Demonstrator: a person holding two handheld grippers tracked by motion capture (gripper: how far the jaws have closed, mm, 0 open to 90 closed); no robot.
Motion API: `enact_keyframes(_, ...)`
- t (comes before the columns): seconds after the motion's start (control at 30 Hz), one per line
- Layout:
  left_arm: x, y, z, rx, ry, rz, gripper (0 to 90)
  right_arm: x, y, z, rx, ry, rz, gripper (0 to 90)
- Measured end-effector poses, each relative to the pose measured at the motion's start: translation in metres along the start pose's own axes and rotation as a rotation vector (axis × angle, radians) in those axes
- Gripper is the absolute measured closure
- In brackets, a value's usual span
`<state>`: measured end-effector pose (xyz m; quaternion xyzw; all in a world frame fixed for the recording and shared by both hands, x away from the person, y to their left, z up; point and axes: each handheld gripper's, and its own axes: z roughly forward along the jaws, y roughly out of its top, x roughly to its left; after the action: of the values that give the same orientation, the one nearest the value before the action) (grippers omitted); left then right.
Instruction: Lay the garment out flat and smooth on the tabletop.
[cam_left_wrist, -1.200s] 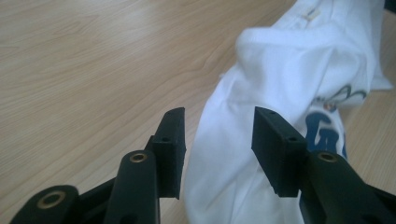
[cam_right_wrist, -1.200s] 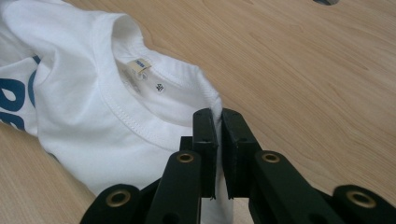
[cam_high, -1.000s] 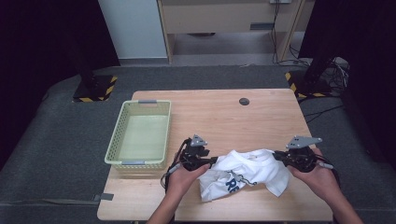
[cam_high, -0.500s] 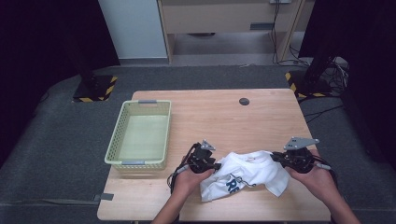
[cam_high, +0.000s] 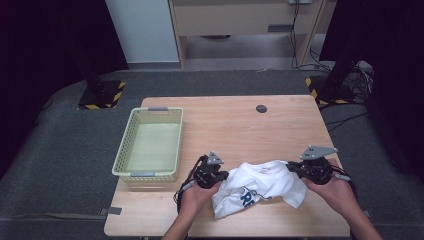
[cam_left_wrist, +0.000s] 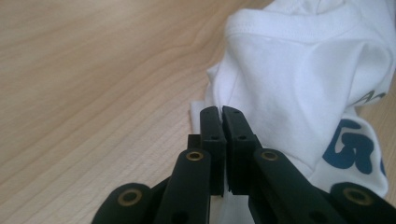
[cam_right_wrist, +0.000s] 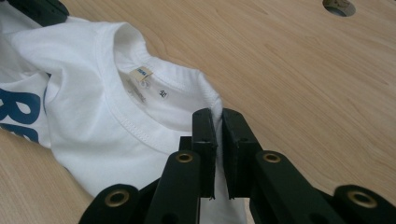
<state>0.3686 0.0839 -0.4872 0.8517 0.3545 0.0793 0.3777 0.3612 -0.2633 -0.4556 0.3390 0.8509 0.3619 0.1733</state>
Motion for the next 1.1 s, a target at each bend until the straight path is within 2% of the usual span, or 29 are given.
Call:
enact_keyframes(0.2, 0.005, 0.009, -0.020, -0.096, 0.051, -0.011, 88.4, 0.000, 0.009, -0.003, -0.044, -0.004, 0.009, 85.7)
enact_keyframes(0.37, 0.009, 0.019, -0.023, -0.128, 0.059, -0.032, 88.4, -0.003, 0.016, -0.006, -0.068, -0.006, 0.028, 85.9)
enact_keyframes(0.57, 0.007, 0.033, -0.029, -0.169, 0.065, -0.031, 88.4, -0.007, 0.021, -0.009, -0.084, -0.008, 0.041, 86.0)
enact_keyframes(0.93, 0.001, 0.079, -0.059, -0.262, 0.083, 0.006, 88.4, -0.022, 0.048, -0.043, -0.152, -0.046, 0.034, 86.1)
enact_keyframes(1.1, 0.000, 0.099, -0.069, -0.283, 0.094, 0.026, 88.4, -0.027, 0.064, -0.058, -0.174, -0.066, 0.018, 86.1)
